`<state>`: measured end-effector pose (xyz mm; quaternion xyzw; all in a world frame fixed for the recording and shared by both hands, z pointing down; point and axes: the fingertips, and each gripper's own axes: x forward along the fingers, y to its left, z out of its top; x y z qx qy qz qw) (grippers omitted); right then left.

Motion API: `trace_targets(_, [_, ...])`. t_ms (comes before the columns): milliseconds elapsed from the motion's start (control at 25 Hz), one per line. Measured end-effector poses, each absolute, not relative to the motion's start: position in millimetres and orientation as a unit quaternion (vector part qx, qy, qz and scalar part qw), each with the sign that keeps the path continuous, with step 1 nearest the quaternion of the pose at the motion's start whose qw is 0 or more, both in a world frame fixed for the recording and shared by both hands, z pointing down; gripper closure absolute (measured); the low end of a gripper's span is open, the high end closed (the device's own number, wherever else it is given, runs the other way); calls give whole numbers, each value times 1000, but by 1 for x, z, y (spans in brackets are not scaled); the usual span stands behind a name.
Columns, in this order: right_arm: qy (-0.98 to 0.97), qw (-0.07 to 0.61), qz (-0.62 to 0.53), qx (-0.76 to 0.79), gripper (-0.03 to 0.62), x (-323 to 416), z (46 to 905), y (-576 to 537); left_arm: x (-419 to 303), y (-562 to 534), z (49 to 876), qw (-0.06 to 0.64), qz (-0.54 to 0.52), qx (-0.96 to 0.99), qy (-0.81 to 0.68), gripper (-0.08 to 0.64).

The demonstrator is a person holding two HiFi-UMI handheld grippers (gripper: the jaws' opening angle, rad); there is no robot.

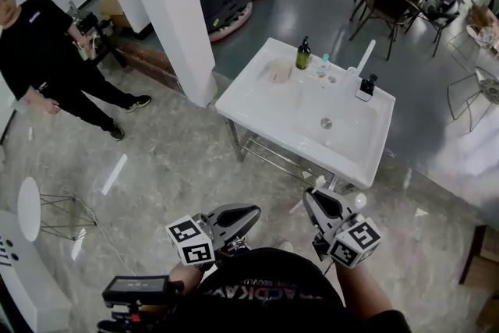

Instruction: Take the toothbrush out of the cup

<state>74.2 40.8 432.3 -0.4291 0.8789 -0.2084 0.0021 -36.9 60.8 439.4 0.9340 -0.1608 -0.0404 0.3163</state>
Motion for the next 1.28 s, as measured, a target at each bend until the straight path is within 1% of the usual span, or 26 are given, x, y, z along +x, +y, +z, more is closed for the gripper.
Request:
trace_targets(280, [880, 17, -233, -414, 551, 103, 441, 80, 4, 94, 441, 310, -32, 935, -170, 552])
trace_targets(560, [893, 23, -243, -379, 551, 117, 450, 112, 28, 126, 449, 307, -27, 932, -191, 552])
trace_targets(880, [900, 23, -259, -349, 551, 129, 459, 136, 44, 152, 455, 306, -30, 927, -215, 552])
trace_targets(1280, [901, 40, -282, -328, 551, 139, 466, 153, 53, 168, 456, 298, -33, 926, -229, 552])
